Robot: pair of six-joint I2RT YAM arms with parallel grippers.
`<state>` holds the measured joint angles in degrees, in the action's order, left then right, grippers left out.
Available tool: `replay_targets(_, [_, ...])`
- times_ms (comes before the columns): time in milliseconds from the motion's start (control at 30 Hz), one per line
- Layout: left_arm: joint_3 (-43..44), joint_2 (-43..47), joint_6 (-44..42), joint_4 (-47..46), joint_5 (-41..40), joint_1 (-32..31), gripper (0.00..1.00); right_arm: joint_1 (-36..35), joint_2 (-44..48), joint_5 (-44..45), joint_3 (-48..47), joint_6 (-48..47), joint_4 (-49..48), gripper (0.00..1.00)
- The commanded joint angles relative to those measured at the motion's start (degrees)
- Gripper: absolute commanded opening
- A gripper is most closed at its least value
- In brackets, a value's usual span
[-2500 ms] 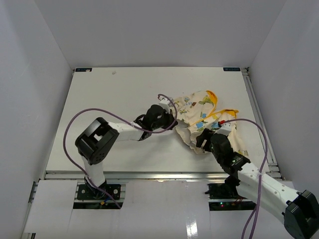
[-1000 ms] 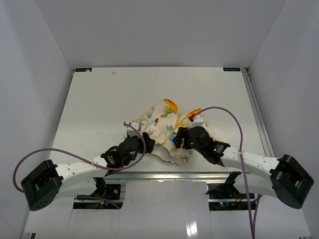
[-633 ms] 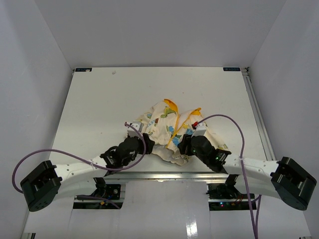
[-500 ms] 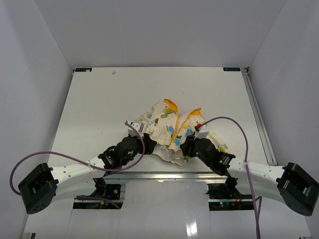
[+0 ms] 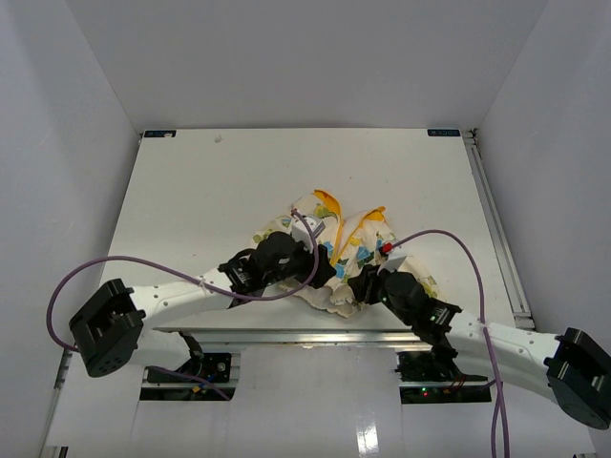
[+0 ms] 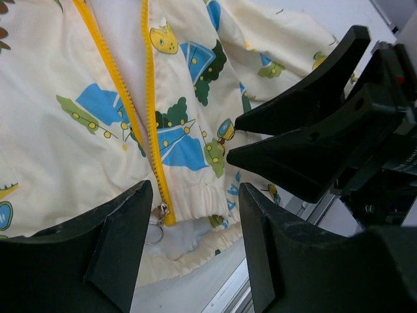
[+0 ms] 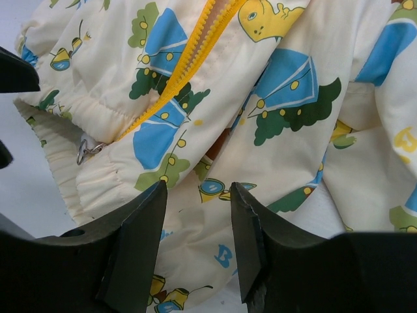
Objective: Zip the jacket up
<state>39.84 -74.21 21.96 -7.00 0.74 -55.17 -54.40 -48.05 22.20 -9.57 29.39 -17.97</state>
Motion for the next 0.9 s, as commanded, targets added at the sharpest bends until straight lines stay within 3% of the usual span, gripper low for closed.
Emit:
replay_targets(0, [3.7,-0.4,0.7,6.1,0.3,1.1,0.66,-0.5,2.4,0.8,-2.1,0.2,1.2,0.51])
replay_targets(200, [0.3,-0.2,8.5,8.4,2.4,9.5,0.63,-3.9,1.4,6.3,-11.0,1.5,9.6,0.5])
replay_targets(500, [-5.7,-7.9,14.1,0.5,0.3,10.5,0.57,-8.4,-13.9,8.2,-17.6,4.7,5.8,0.47])
replay_targets(867, [-7.2,-8.2,14.8,0.4,-2.8,10.5,0.58,-15.8,-19.5,16.6,-11.4,11.6,8.4,0.51])
